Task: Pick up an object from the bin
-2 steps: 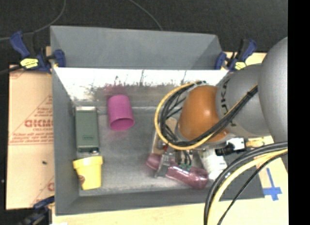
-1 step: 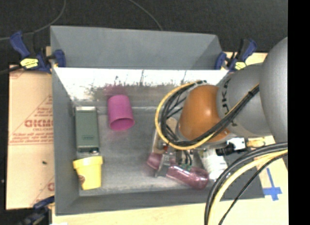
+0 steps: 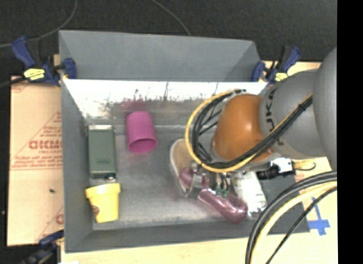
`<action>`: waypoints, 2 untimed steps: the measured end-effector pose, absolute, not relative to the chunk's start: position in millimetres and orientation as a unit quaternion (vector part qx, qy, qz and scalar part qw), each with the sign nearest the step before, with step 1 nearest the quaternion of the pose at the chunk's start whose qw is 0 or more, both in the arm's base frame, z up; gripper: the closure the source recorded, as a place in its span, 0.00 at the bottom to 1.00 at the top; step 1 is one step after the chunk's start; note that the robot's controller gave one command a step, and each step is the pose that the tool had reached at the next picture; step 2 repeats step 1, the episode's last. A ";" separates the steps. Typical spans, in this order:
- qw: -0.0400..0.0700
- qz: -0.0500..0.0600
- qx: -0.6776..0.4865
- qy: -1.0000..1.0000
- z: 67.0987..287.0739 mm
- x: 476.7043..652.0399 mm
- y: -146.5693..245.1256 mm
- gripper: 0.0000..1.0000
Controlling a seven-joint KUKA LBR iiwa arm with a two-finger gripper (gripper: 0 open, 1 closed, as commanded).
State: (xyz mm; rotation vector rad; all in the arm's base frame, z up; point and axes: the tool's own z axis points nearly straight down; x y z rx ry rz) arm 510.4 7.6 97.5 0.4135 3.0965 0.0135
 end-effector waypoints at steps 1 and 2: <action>0.010 0.005 0.132 0.991 117.4 511.4 7.2 1.00; 0.010 0.005 0.132 0.991 117.4 511.4 7.2 1.00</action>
Offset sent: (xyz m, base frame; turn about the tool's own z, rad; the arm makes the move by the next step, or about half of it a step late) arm -0.0001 0.0001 0.0223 0.0000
